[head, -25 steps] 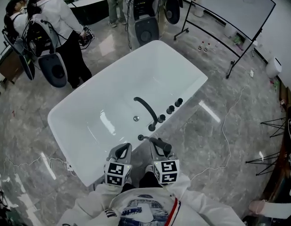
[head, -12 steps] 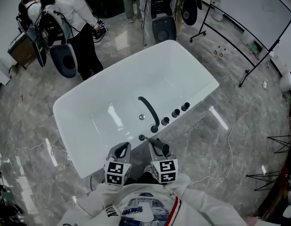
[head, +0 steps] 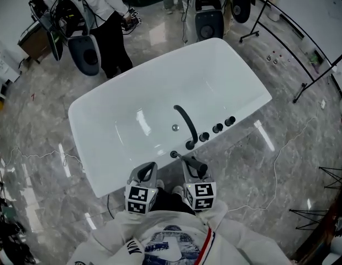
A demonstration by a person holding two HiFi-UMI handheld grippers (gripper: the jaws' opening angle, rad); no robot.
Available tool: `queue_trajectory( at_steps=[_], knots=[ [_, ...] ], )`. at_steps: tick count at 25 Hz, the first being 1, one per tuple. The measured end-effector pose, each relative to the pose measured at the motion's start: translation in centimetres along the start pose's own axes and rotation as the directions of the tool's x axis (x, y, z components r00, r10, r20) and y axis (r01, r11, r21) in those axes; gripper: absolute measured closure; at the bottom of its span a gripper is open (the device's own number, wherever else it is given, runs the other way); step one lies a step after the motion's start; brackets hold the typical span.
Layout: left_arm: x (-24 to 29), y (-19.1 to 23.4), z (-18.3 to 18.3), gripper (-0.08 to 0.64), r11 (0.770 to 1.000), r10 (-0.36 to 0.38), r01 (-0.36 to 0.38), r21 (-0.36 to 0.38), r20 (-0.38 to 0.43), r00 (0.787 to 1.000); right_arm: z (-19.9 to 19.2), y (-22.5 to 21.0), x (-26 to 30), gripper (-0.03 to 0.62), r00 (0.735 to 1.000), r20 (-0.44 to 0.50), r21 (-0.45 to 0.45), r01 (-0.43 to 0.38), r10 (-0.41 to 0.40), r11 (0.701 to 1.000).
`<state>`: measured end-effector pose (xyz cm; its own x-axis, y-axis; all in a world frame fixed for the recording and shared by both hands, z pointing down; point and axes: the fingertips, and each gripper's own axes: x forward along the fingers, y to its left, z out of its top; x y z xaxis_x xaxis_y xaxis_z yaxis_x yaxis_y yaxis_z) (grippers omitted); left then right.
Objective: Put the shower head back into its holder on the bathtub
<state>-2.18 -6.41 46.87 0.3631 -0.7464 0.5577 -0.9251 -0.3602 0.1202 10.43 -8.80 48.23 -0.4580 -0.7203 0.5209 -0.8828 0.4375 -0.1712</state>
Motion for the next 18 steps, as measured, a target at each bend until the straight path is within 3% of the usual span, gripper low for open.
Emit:
queue_trajectory(
  at_steps=[14,18],
  knots=[
    [2.9,1.9,-0.6,0.560,0.999,-0.040,0.040,0.036,-0.022,0.999,-1.2,-0.5,2.0,0.456,0.998,-0.046,0.010,0.052,-0.051,0.999],
    [3.7,3.0,-1.1,0.560,0.999,-0.044,0.044,0.012,-0.022,0.999,-1.7,-0.7,2.8,0.456,0.996,-0.062,0.013,0.068,-0.067,0.998]
  ],
)
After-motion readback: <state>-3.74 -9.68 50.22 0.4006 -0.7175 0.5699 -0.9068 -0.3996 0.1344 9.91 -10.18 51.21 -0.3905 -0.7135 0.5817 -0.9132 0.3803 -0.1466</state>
